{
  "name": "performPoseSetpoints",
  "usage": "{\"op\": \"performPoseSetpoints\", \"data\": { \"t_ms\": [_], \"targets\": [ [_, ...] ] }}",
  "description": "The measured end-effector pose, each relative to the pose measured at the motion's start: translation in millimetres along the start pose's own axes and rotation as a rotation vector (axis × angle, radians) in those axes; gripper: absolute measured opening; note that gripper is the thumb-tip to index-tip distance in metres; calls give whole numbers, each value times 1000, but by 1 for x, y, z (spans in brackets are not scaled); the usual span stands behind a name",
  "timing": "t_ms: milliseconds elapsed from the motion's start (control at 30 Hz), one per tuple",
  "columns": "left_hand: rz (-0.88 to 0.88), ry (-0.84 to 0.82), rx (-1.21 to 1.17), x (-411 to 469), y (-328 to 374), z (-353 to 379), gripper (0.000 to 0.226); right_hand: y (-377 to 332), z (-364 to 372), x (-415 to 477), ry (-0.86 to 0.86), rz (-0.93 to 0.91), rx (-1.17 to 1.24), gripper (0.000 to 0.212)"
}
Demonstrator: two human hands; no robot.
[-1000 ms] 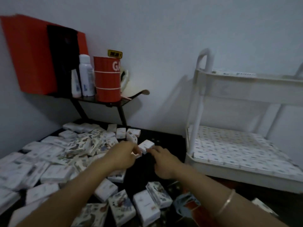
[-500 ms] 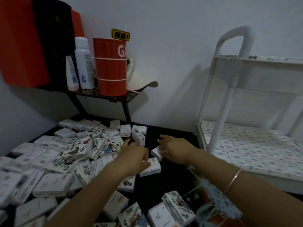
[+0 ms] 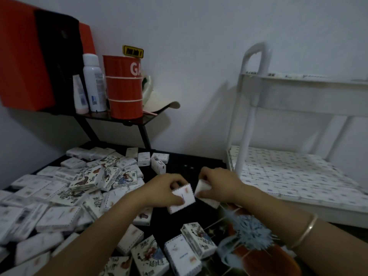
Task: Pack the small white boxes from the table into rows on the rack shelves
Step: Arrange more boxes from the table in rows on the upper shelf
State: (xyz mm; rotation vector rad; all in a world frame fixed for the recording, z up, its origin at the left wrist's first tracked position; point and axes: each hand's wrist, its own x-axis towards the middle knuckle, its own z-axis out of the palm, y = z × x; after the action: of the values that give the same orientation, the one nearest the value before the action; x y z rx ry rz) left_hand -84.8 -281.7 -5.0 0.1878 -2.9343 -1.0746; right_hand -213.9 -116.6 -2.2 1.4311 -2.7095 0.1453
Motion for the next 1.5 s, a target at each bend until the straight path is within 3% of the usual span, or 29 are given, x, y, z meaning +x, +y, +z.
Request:
{"op": "performPoseSetpoints", "data": {
  "t_ms": [233, 333, 433, 533, 700, 1067, 1200, 1500],
  "targets": [
    [97, 31, -366, -11, 107, -33, 31, 29, -97, -79, 221, 101, 281, 27],
    [215, 60, -415, -11, 167, -42, 33, 46, -143, -117, 276, 130, 589, 17],
    [331, 26, -454, -4, 223, -48, 35, 64, -184, -152, 336, 177, 810, 18],
    [384, 45, -475, 10, 270, -55, 36, 84, -220, -179, 406, 241, 847, 31],
    [375, 149, -513, 40, 326, -71, 33, 119, -261, -200, 504, 343, 903, 33],
    [369, 300, -636, 106, 348, -94, 32, 150, -303, -158, 658, 300, 944, 25],
    [343, 268, -715, 124, 343, -98, 38, 166, -298, -127, 694, 284, 728, 22],
    [288, 123, -638, 151, 340, -92, 30, 182, -275, -90, 240, 236, 374, 24]
  ]
}}
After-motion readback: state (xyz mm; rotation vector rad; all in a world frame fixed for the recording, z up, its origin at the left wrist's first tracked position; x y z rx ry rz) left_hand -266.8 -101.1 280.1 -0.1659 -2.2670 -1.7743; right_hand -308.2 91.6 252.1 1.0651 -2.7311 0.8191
